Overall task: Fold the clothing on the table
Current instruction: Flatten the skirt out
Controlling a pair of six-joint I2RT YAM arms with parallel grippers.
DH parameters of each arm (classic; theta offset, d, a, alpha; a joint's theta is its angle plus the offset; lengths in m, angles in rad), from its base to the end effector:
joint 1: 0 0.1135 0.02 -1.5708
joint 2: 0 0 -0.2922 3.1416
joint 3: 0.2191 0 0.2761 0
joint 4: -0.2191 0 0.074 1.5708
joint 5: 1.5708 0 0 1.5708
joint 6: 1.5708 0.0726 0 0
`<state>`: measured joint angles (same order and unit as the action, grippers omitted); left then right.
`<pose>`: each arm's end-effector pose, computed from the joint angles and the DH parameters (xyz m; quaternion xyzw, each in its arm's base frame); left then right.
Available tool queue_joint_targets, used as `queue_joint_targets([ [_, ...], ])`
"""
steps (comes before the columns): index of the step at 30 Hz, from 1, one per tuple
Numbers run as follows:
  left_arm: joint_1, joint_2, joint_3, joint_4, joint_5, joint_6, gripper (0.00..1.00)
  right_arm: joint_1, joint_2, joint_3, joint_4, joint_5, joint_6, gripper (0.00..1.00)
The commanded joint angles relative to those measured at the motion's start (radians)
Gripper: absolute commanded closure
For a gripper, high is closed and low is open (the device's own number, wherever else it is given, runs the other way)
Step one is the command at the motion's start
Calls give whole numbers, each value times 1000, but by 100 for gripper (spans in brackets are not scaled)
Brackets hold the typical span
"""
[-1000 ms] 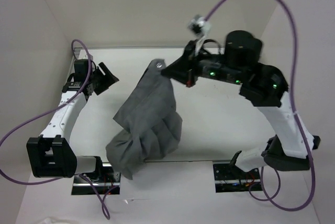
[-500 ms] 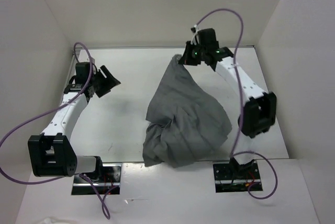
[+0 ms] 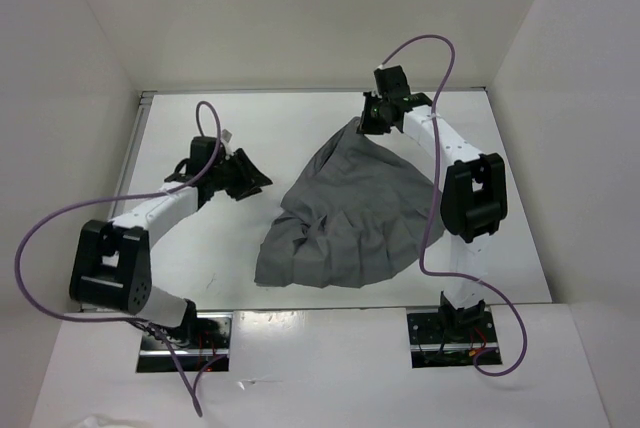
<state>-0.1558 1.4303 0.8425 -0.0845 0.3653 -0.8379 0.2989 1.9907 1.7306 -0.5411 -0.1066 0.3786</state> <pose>0.3393 -0.0796 0.2150 -0.2219 0.8612 -0.3474 0.2974 0.4915 0.1595 0.2640 0.0169 0.9256 0.1711 0.3371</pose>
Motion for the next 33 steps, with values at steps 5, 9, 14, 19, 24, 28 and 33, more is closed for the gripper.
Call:
queue_joint_targets([
  [5,-96,208,144,120,-8,-46,59,-1,-23,41,-25,113,14,100],
  [9,-114,217,132,83,-22,-46,55,-1,-23,32,-25,113,14,100],
  [14,-123,193,113,9,-60,-46,42,-10,-32,3,-37,113,5,100],
  [19,-134,185,63,0,-49,-56,42,-29,-41,-17,-37,113,5,100],
  [24,-145,269,52,75,12,-66,53,-38,-41,-17,-46,113,-4,100],
  [28,-154,305,61,121,21,-90,54,-38,-50,-8,-56,113,-14,100],
  [33,-154,366,82,154,21,-101,54,-49,-70,-17,-56,113,-14,100],
])
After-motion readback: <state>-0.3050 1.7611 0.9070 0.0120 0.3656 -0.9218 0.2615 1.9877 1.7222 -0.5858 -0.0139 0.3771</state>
